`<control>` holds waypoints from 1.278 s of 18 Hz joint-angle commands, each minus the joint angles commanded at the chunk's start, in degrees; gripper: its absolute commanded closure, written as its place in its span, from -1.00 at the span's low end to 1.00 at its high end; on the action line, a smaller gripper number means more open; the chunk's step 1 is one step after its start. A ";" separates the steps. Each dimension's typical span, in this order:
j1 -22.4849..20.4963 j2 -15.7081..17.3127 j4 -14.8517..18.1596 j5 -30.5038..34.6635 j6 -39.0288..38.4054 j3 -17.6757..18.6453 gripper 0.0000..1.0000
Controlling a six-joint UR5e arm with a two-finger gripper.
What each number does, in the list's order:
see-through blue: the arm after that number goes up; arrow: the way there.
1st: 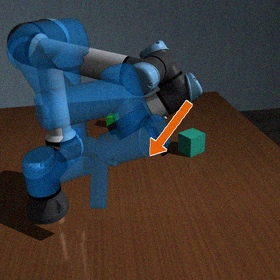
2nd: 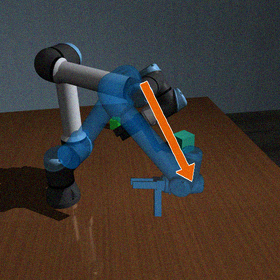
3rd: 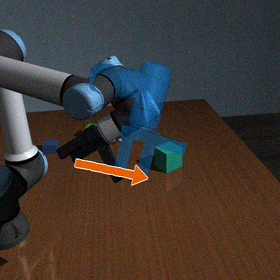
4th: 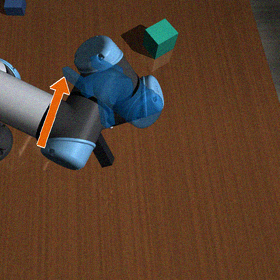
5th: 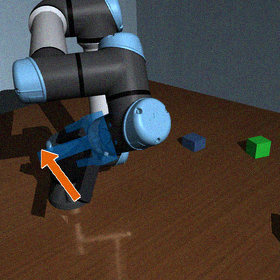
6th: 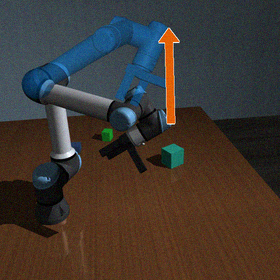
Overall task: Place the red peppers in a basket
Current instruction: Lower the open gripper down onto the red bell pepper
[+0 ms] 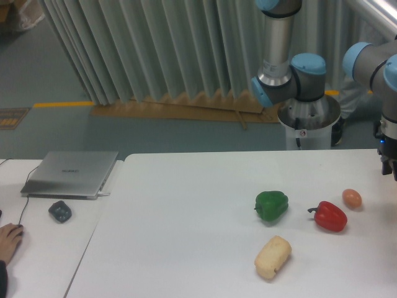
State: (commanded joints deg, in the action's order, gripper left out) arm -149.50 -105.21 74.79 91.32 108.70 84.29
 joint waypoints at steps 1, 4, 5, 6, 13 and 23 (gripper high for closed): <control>0.18 -0.09 0.09 0.00 2.37 0.17 -1.00; 4.03 -0.44 0.18 0.87 4.76 0.09 -1.00; 6.31 -0.70 0.18 3.40 7.12 0.18 -1.00; 8.16 -1.23 0.35 5.60 9.75 0.18 -1.00; 18.02 -2.11 3.60 19.85 19.97 3.07 -1.00; 20.66 -4.66 -0.08 22.06 18.13 6.33 -1.00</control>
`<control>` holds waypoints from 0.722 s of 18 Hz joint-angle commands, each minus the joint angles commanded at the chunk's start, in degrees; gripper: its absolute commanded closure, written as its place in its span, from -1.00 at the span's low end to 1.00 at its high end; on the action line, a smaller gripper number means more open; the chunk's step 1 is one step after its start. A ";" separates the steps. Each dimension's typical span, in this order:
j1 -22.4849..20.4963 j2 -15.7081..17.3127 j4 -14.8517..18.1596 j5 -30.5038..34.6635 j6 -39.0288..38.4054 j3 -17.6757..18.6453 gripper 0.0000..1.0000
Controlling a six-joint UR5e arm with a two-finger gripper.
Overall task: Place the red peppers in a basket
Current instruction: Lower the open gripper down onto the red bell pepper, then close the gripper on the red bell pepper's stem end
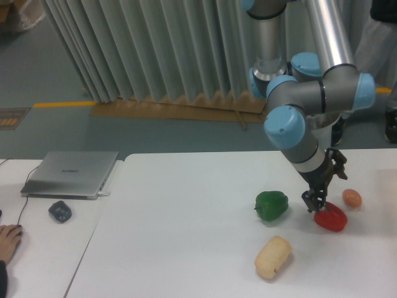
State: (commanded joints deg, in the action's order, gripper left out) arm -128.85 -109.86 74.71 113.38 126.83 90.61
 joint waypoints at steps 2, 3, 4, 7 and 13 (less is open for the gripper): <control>0.00 -0.18 -1.49 -0.09 -0.27 0.70 -1.00; 0.00 -0.44 -2.37 -0.18 -0.18 1.05 -1.00; -0.09 -0.70 -2.73 -0.09 -0.01 1.40 -1.00; -0.35 -1.23 -2.99 -0.09 -0.18 1.67 -1.00; -0.35 -2.90 -7.47 0.00 -0.36 3.78 -1.00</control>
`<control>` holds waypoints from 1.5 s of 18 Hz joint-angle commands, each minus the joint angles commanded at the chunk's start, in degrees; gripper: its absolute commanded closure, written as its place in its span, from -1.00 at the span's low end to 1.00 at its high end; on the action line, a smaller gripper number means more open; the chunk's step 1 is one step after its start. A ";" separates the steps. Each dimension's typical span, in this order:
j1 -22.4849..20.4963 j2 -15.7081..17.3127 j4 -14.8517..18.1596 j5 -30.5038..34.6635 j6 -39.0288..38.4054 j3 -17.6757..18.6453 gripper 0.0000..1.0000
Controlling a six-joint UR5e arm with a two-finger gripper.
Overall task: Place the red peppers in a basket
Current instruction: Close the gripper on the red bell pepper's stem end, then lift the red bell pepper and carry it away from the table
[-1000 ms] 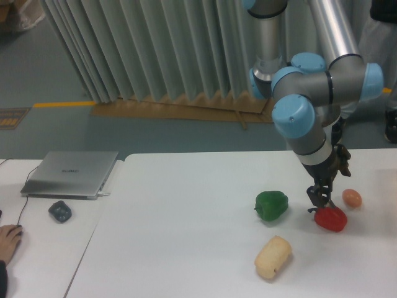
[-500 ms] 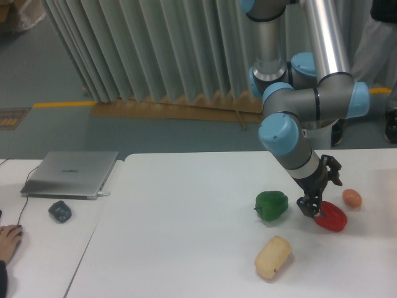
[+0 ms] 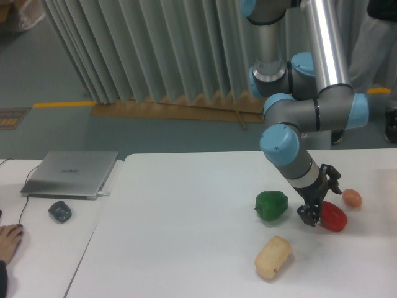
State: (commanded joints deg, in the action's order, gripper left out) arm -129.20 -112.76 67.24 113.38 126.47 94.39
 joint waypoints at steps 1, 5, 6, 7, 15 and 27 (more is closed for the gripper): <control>-0.09 0.00 -0.01 0.00 0.00 0.00 -1.00; -0.09 -0.18 -0.09 0.35 -0.09 0.36 -1.00; -0.09 -0.44 -0.18 0.35 -0.35 0.36 -1.00; -0.09 -0.96 -0.79 0.44 -0.61 0.44 -1.00; -0.09 -1.85 -2.64 0.53 -1.49 1.06 -0.29; -12.27 8.32 -1.24 -13.77 -9.14 -0.08 0.30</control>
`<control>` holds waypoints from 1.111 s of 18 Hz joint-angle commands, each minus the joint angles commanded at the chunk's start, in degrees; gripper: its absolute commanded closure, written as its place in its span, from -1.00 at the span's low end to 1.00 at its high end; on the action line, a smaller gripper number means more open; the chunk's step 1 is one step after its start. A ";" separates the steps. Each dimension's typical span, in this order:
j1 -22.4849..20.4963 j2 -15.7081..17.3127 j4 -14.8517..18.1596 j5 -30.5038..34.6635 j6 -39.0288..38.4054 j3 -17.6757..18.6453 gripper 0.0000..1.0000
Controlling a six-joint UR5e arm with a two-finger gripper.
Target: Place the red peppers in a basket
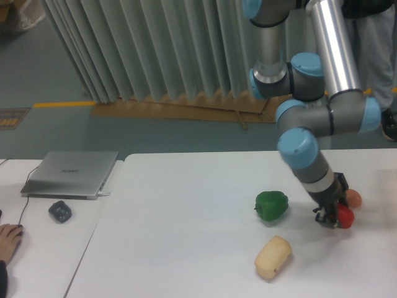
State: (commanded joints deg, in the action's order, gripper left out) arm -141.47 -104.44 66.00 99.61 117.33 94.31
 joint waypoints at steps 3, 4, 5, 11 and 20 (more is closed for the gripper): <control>-8.62 4.15 2.11 -1.79 0.87 -1.40 0.32; -10.91 4.59 2.46 -1.87 1.14 -1.93 0.32; -13.28 4.68 2.73 -1.87 2.19 -2.81 0.32; -25.77 1.70 1.42 -1.70 23.88 -5.28 0.32; -29.83 -4.80 -7.19 -0.91 32.95 -4.66 0.31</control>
State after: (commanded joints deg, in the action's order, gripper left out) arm -171.30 -109.24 58.81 98.70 150.29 89.65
